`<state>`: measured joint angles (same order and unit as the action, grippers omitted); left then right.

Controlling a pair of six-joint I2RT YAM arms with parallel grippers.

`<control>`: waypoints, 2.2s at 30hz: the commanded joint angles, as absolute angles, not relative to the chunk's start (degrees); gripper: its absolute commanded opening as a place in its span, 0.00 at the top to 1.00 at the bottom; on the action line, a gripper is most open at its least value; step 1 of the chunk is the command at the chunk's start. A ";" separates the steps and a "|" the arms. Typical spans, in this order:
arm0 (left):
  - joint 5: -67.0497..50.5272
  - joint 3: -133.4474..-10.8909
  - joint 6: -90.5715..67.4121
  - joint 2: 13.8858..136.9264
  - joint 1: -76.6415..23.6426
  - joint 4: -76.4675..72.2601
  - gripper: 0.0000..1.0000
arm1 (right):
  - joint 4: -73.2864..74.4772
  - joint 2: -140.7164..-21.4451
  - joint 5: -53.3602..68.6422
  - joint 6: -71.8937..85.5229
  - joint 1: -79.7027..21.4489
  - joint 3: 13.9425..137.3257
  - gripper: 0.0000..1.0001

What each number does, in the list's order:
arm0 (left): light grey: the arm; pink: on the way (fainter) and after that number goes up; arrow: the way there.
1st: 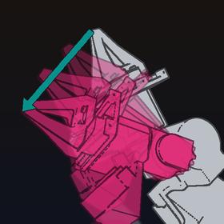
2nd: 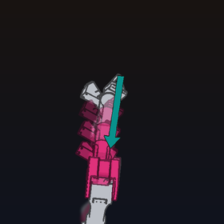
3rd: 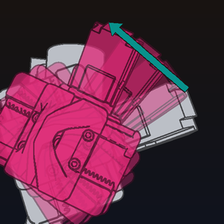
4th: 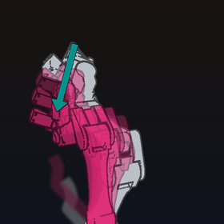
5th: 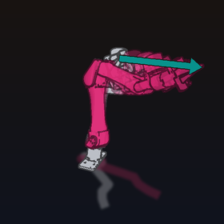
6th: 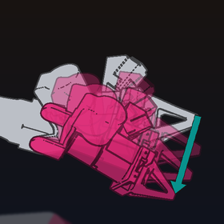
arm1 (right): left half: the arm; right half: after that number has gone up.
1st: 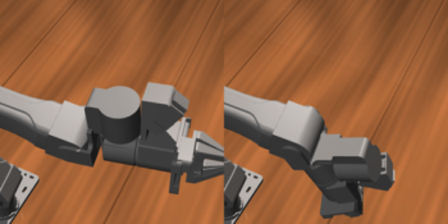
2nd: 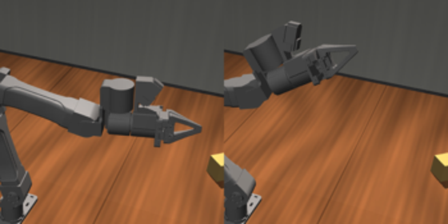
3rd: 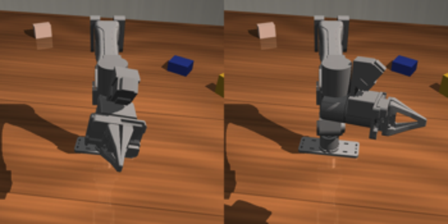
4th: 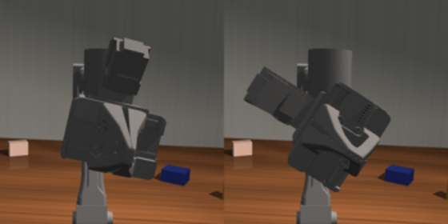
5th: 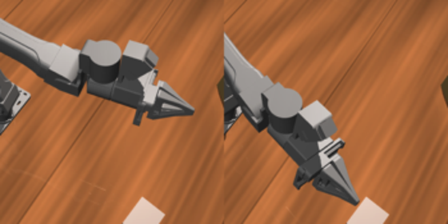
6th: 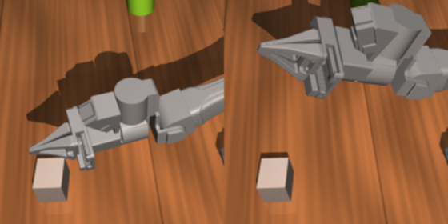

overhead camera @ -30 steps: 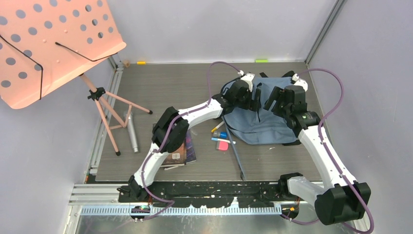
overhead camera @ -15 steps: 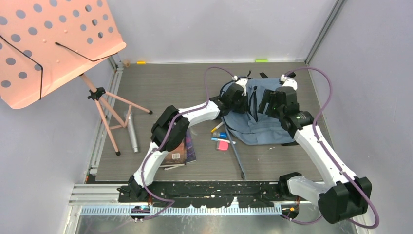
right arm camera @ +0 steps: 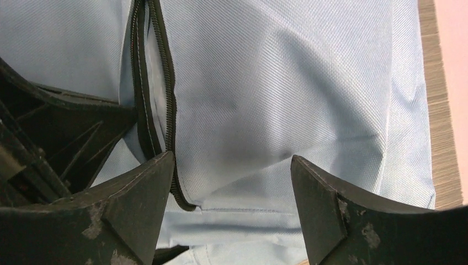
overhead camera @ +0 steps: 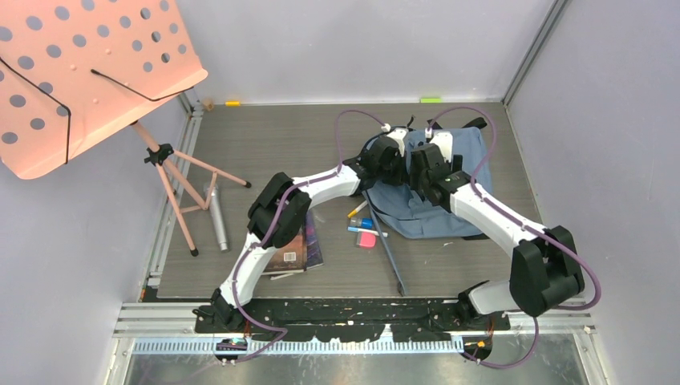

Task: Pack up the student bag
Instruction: Adjust the student bag at the center of the board.

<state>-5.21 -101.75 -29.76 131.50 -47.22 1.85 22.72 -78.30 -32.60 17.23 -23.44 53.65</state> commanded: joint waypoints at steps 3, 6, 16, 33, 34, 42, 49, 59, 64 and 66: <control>-6.57 -101.25 -29.91 129.20 -46.68 -1.37 1.00 | 16.22 -82.18 -42.11 14.88 -25.57 56.37 0.16; -6.77 -101.24 -29.96 129.28 -46.60 -1.67 1.00 | 15.21 -82.16 -41.30 15.10 -27.07 55.80 0.16; -7.16 -100.90 -30.65 129.15 -46.27 -2.45 1.00 | 14.03 -83.97 -40.39 15.40 -29.08 55.57 0.14; -7.82 -99.73 -31.24 128.75 -45.53 -2.64 1.00 | 15.85 -89.12 -61.75 15.10 -29.09 59.91 0.35; -7.96 -99.68 -31.27 128.76 -45.45 -2.71 1.00 | 15.88 -88.55 -62.02 14.87 -29.09 59.93 0.39; -8.91 -100.87 -30.92 129.52 -45.44 -2.04 1.00 | 15.11 -80.09 -62.14 11.99 -29.10 59.69 0.73; -6.62 -101.97 -30.00 130.48 -45.44 -0.23 1.00 | 18.52 -73.78 -55.44 14.31 -29.09 60.62 0.99; -12.90 -100.23 -25.49 125.04 -45.45 -3.40 0.84 | 18.16 -71.47 -52.94 17.22 -29.00 57.93 0.99; -16.19 -93.05 -19.99 114.83 -45.47 -5.62 0.44 | 18.47 -71.44 -50.72 20.32 -28.74 55.78 1.00; -16.46 -89.80 -16.81 110.03 -45.53 -4.14 0.31 | 18.91 -71.06 -50.68 21.06 -28.65 55.58 0.99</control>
<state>-14.02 -93.45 -23.79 122.21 -45.74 -1.93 21.67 -73.52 -49.67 17.82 -28.75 55.33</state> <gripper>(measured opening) 0.597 0.040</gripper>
